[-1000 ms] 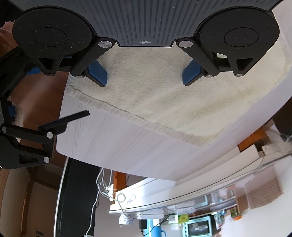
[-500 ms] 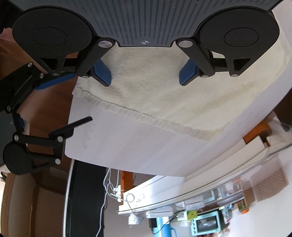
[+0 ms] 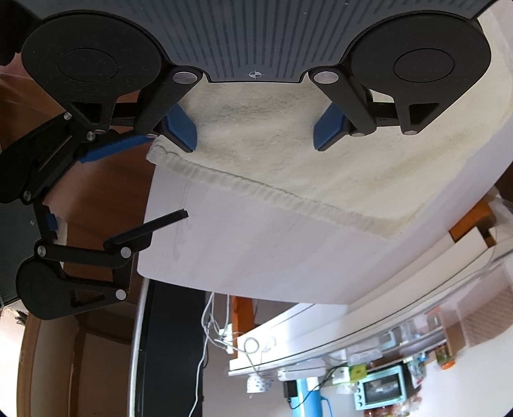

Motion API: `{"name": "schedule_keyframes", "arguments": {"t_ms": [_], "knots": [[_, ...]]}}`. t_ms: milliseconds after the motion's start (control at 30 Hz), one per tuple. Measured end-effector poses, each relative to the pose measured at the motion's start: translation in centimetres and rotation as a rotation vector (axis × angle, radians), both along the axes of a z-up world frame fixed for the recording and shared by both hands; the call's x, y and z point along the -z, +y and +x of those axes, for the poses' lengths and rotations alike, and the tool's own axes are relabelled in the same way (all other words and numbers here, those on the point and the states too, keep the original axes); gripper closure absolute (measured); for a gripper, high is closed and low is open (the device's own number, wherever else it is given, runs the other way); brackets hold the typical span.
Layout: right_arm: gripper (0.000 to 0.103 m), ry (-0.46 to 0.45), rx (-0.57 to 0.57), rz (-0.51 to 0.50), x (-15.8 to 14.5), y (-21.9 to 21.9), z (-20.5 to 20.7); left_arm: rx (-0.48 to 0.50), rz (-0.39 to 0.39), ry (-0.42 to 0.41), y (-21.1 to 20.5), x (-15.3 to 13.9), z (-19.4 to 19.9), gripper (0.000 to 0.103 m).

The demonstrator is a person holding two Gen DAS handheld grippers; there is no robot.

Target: Fold towel

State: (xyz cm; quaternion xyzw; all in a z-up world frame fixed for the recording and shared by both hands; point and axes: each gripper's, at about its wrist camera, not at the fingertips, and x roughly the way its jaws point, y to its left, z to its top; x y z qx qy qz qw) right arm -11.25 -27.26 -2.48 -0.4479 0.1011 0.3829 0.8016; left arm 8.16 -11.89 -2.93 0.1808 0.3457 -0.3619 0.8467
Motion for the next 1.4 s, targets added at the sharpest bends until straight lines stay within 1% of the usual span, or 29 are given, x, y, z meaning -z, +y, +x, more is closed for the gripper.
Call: {"name": "schedule_keyframes", "arguments": {"t_ms": [300, 400, 467, 567, 700, 733, 767, 800, 933, 1000, 1100, 1200, 1400], "knots": [[0.045, -0.069, -0.01, -0.035, 0.2, 0.4, 0.1, -0.001, -0.009, 0.007, 0.4, 0.1, 0.1, 0.018], [0.047, -0.085, -0.011, -0.053, 0.4, 0.5, 0.2, -0.003, -0.016, 0.014, 0.5, 0.1, 0.3, 0.018], [0.05, -0.1, -0.015, -0.076, 0.5, 0.6, 0.2, -0.006, -0.02, 0.015, 0.5, 0.2, 0.3, 0.018], [0.056, -0.096, -0.024, -0.094, 0.7, 0.6, 0.3, -0.007, -0.022, 0.011, 0.6, 0.2, 0.2, 0.018], [0.077, -0.087, -0.058, -0.148, 0.9, 1.3, 0.3, -0.025, -0.033, -0.008, 1.2, -0.4, 0.0, 0.018], [0.086, -0.073, -0.068, -0.164, 1.0, 1.5, 0.3, -0.037, -0.038, -0.018, 1.7, -0.8, -0.1, 0.018], [0.092, -0.065, -0.073, -0.172, 1.0, 1.5, 0.3, -0.054, -0.037, -0.031, 2.3, -1.2, -0.2, 0.018], [0.094, -0.055, -0.076, -0.176, 0.9, 1.6, 0.2, -0.074, -0.03, -0.043, 3.0, -1.5, -0.3, 0.018], [0.096, -0.045, -0.08, -0.184, 0.7, 1.7, 0.0, -0.177, 0.013, -0.082, 6.5, -2.3, -0.6, 0.018], [0.096, -0.054, -0.076, -0.186, 0.5, 1.8, -0.2, -0.25, 0.047, -0.091, 9.3, -2.5, -1.0, 0.018], [0.096, -0.079, -0.077, -0.176, -0.4, 2.1, -0.3, -0.322, 0.083, -0.095, 12.2, -2.9, -1.9, 0.018], [0.096, -0.088, -0.081, -0.168, -1.3, 2.4, -0.2, -0.344, 0.096, -0.09, 14.0, -3.0, -3.2, 0.018], [0.096, -0.124, -0.071, -0.168, -2.9, 3.2, 0.6, -0.341, 0.116, -0.07, 15.5, -2.2, -5.9, 0.018]]}}
